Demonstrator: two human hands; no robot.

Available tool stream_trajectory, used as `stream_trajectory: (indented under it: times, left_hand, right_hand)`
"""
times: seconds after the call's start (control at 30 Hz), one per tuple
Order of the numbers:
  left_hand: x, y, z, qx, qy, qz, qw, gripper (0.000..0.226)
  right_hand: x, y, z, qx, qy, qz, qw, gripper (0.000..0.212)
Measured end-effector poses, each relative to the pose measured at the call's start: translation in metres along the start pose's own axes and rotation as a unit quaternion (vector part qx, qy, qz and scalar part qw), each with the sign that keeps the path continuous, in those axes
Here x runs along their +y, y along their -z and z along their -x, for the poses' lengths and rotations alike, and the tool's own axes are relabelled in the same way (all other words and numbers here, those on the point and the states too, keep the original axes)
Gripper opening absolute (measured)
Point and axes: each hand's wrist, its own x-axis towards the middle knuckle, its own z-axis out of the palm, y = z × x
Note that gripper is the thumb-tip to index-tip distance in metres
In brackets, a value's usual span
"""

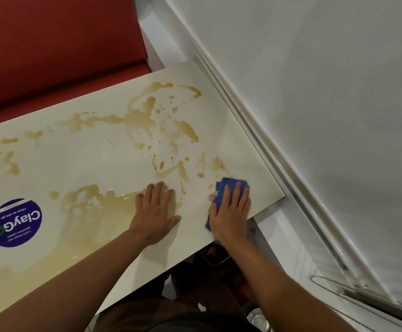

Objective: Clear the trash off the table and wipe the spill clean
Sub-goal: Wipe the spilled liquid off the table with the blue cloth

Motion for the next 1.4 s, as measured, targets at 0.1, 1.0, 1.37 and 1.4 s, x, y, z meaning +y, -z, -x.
stream_trajectory:
  times: [0.1, 1.0, 1.37, 1.4]
  left_hand:
    - [0.001, -0.003, 0.000, -0.007, 0.000, -0.003, 1.000, 0.089]
    - [0.008, 0.001, 0.000, -0.048, 0.012, -0.034, 0.998, 0.080]
    - [0.010, 0.006, 0.002, -0.053, 0.019, -0.075, 0.996, 0.082]
    - [0.010, 0.007, 0.002, -0.056, 0.021, -0.076, 0.995, 0.082]
  right_hand:
    - [0.006, 0.010, -0.037, 0.008, -0.028, -0.008, 1.000, 0.073]
    - [-0.002, -0.007, 0.012, 0.027, 0.042, 0.014, 0.999, 0.071]
    - [0.014, 0.041, -0.094, -0.035, -0.052, -0.012, 0.998, 0.069]
    - [0.012, 0.048, -0.105, -0.040, -0.059, -0.017, 0.997, 0.069]
